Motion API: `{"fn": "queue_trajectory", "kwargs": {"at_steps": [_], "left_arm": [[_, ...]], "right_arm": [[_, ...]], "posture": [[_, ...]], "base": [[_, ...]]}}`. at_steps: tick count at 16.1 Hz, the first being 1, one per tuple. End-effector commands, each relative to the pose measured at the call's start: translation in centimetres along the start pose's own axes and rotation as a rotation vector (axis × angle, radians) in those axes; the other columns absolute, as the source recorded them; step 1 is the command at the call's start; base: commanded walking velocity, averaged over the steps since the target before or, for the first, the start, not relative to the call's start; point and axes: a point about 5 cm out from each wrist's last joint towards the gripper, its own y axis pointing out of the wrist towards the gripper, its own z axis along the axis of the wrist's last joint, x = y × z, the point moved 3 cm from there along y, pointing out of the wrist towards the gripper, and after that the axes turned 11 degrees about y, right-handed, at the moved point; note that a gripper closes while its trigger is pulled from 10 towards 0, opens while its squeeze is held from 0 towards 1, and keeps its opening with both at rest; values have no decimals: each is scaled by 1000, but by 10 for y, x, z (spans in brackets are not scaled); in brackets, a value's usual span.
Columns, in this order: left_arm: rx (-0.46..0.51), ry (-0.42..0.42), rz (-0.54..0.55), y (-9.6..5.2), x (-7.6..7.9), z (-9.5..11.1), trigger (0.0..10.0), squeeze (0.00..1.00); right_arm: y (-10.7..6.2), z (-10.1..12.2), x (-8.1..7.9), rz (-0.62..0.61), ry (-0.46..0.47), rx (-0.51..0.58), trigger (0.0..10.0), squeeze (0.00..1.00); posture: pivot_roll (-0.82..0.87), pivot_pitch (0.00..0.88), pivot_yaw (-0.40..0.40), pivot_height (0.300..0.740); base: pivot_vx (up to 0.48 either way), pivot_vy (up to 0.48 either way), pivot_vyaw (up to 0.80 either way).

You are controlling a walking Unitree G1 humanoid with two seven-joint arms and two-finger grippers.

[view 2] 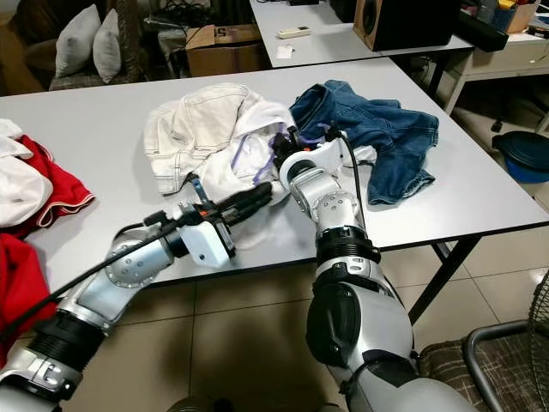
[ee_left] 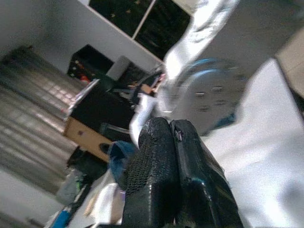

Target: Hang hanger

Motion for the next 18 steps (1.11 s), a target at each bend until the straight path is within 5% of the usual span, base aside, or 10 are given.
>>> {"fn": "queue_trajectory", "kwargs": {"at_steps": [1, 3, 4, 5, 6, 7, 12, 13, 14, 18], "left_arm": [[44, -13, -41, 1, 11, 10, 0, 0], [80, -33, -68, 6, 22, 18, 0, 0], [81, -58, -117, 7, 32, 18, 3098, 0], [21, -93, -223, 1, 52, 9, 10000, 0], [-11, -101, -263, -2, 59, 4, 10000, 0], [-41, -133, -258, -5, 59, -1, 10000, 1000], [-48, -270, -148, -13, 35, -3, 10000, 965], [-48, -355, -108, -12, 25, -1, 10000, 396], [-46, -516, -90, -11, 17, 2, 10000, 0], [-53, -813, -77, -25, -8, 7, 10000, 0]], "right_arm": [[-2, 8, -7, 29, 19, 20, 10000, 0], [-4, 11, -11, 51, 46, 15, 10000, 0], [-6, 13, -14, 62, 69, 12, 10000, 0], [-8, 16, -17, 81, 91, 13, 10000, 0], [-9, 18, -19, 89, 96, 14, 10000, 0], [-9, 19, -20, 95, 101, 14, 10000, 0], [-15, 24, -31, 128, 20, 13, 10000, 0], [-17, 28, -39, 141, -62, 22, 10000, 0], [-21, 36, -45, 150, -162, 36, 10000, 0], [-46, 49, -45, 152, -443, 57, 10000, 0]], "posture": [[70, 0, 73, 740], [55, 0, 80, 740], [54, 0, 78, 740], [52, 0, 75, 740], [50, 0, 75, 740], [51, 0, 70, 740], [66, 0, 53, 740], [66, 0, 57, 740], [62, 0, 60, 740], [53, 0, 57, 740]], "base": [[0, 0, 0], [0, 0, 0], [0, 0, 0], [0, 0, 0], [0, 0, 0], [0, 0, 0], [0, 0, 0], [0, 0, 0], [0, 0, 0], [0, 0, 0]]}}
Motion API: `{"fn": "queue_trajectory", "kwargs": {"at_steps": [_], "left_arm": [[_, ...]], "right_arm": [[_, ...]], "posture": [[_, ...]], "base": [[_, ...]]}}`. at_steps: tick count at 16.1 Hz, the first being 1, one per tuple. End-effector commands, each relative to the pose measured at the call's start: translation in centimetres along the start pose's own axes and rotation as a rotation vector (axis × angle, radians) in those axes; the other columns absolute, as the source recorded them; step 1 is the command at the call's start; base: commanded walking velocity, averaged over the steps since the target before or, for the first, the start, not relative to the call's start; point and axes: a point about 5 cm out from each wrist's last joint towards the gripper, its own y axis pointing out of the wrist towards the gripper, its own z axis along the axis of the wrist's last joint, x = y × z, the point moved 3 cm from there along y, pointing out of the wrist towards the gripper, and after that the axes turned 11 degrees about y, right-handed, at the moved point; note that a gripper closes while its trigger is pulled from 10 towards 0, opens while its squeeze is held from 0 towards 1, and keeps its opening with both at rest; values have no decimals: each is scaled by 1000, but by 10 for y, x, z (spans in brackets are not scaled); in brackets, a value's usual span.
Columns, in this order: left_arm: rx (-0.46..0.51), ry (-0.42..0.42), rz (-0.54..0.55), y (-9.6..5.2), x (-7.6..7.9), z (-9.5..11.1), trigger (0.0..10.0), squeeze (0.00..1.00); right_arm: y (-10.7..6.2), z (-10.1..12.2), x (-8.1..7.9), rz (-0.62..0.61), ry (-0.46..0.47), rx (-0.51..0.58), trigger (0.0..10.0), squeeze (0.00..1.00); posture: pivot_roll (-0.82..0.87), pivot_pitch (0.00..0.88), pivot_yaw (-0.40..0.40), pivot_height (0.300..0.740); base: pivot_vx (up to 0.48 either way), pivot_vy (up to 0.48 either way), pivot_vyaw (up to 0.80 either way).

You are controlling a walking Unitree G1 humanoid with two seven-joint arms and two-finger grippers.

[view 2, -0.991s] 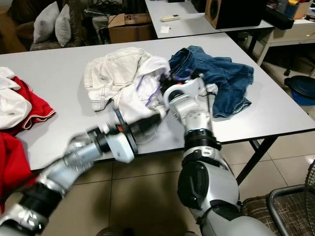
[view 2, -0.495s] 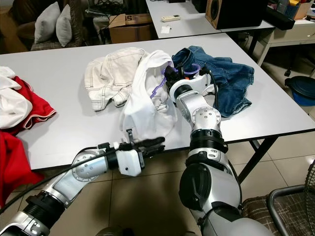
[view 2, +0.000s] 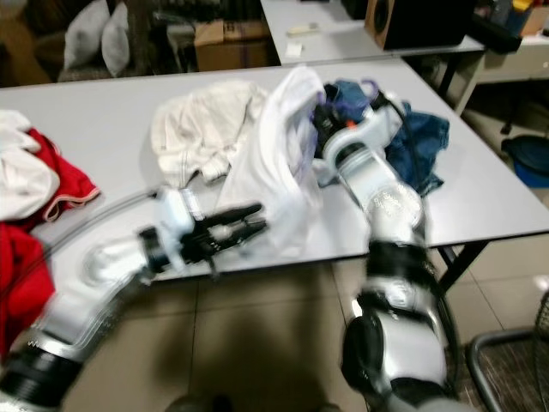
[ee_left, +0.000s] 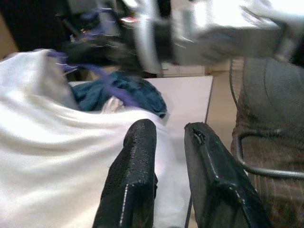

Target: Hang hanger

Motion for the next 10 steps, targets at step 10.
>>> {"fn": "queue_trajectory", "kwargs": {"at_steps": [10], "left_arm": [[-293, 0, 189, -64, -41, 2, 10000, 0]], "right_arm": [[-71, -9, -49, 249, -301, -204, 10000, 0]], "posture": [[39, 0, 32, 740]], "base": [[0, 0, 400]]}}
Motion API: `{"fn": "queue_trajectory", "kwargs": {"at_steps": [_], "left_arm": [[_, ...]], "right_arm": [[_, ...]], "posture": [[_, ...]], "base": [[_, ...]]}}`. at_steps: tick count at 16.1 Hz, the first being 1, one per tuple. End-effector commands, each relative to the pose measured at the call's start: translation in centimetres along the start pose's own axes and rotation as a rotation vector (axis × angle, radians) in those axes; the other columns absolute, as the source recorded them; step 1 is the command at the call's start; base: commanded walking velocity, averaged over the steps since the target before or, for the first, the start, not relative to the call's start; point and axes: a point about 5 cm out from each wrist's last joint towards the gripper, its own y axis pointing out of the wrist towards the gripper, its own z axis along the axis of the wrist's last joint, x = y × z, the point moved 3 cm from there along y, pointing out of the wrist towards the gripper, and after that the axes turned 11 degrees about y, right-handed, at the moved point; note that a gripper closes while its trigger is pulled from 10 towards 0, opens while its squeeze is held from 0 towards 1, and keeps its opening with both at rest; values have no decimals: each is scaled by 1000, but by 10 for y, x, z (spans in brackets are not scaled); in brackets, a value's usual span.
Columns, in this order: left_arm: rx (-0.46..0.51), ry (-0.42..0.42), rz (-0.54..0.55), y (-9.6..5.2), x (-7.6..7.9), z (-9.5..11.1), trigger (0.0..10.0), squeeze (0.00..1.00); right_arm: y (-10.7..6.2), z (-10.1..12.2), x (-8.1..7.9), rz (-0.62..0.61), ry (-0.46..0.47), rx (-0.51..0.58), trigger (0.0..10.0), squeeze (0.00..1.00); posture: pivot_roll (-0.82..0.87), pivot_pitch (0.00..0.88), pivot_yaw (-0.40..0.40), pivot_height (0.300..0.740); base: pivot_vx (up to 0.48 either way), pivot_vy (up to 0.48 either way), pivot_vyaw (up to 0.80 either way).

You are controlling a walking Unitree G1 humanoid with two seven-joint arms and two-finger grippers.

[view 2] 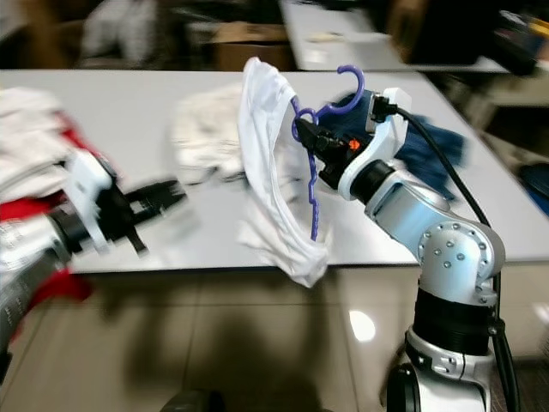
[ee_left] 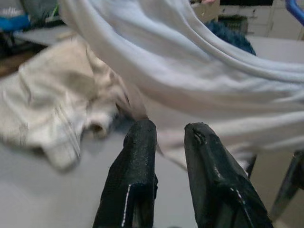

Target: Hang hanger

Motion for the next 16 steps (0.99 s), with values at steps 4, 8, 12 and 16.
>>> {"fn": "queue_trajectory", "kwargs": {"at_steps": [4, 8, 12, 16], "left_arm": [[39, -69, -67, 10, 16, 7, 10000, 0], [13, -120, -161, 0, 31, 3, 10000, 0], [1, -129, -153, 0, 35, 0, 10000, 0], [-2, -147, -171, -8, 40, 3, 10000, 0]], "right_arm": [[-10, 14, 0, 14, 124, 74, 10000, 0], [-8, 22, -22, 127, 224, 54, 10000, 0], [3, 18, -58, 252, 237, -21, 10000, 0], [14, 18, -86, 381, 268, -71, 10000, 0]], "posture": [[22, 0, 48, 740], [28, 0, 40, 740], [42, 0, 22, 740], [73, 0, -6, 740]], "base": [[0, 0, 800], [0, 0, 800], [0, 0, 800], [0, 0, 800]]}}
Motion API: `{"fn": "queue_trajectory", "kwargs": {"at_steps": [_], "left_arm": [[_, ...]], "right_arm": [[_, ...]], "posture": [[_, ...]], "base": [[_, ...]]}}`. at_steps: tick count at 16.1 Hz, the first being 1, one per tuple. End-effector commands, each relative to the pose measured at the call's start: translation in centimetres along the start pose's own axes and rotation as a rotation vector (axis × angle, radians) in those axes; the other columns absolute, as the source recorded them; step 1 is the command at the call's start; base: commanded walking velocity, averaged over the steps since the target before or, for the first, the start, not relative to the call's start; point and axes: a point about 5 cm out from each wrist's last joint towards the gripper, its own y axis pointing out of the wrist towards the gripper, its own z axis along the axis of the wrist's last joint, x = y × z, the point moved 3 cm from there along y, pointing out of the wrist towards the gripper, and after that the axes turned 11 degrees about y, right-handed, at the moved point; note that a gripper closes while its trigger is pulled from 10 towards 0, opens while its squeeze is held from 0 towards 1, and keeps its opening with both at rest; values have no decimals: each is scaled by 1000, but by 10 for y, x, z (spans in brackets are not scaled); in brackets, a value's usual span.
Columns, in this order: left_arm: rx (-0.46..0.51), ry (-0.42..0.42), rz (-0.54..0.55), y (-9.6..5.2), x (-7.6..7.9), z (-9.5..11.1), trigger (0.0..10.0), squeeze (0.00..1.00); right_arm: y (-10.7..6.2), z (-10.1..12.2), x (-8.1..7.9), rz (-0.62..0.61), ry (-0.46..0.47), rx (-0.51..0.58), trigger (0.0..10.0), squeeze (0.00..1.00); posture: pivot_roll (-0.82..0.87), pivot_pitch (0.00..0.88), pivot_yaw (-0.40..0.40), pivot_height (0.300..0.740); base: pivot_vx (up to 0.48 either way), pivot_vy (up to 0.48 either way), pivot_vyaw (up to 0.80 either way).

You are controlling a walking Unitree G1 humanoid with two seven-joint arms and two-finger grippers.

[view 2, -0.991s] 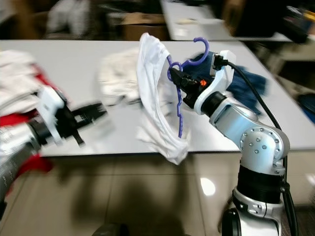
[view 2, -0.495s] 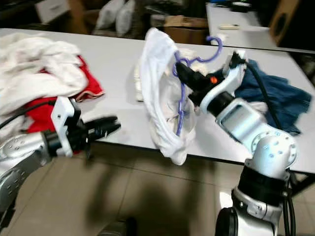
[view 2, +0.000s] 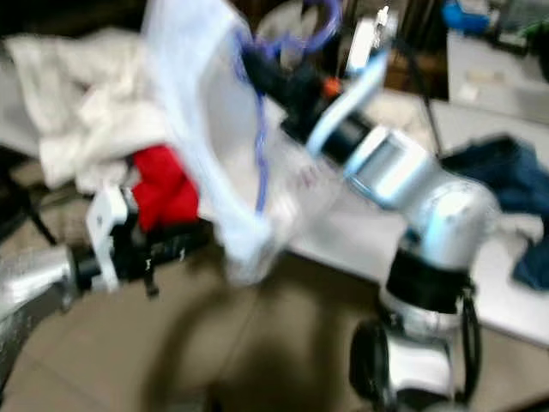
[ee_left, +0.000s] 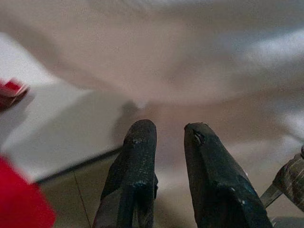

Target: Hang hanger

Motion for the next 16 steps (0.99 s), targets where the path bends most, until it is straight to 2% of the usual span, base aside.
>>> {"fn": "queue_trajectory", "kwargs": {"at_steps": [1, 5, 9, 12, 16], "left_arm": [[8, 16, -22, -2, 4, 5, 10000, 0], [-8, 21, -19, -8, 7, 3, 10000, 0], [-17, 18, -21, -10, 8, 1, 10000, 0], [-13, 20, -21, -9, 8, 1, 10000, 0], [-3, 17, -28, -9, 11, 4, 10000, 0]], "right_arm": [[1, 0, -8, 48, 3, -21, 10000, 0], [10, -3, -24, 122, 52, -49, 10000, 0], [12, 1, -30, 164, 77, -45, 10000, 0], [12, 1, -24, 136, 77, -44, 10000, 0], [8, -3, -5, 61, 55, -46, 10000, 0]], "posture": [[92, 0, -17, 740], [119, 0, -37, 740], [129, 0, -46, 740], [130, 0, -52, 740], [134, 0, -54, 740]], "base": [[0, 0, 800], [0, 0, 797], [0, 0, 792], [0, 0, 790], [0, 0, 788]]}}
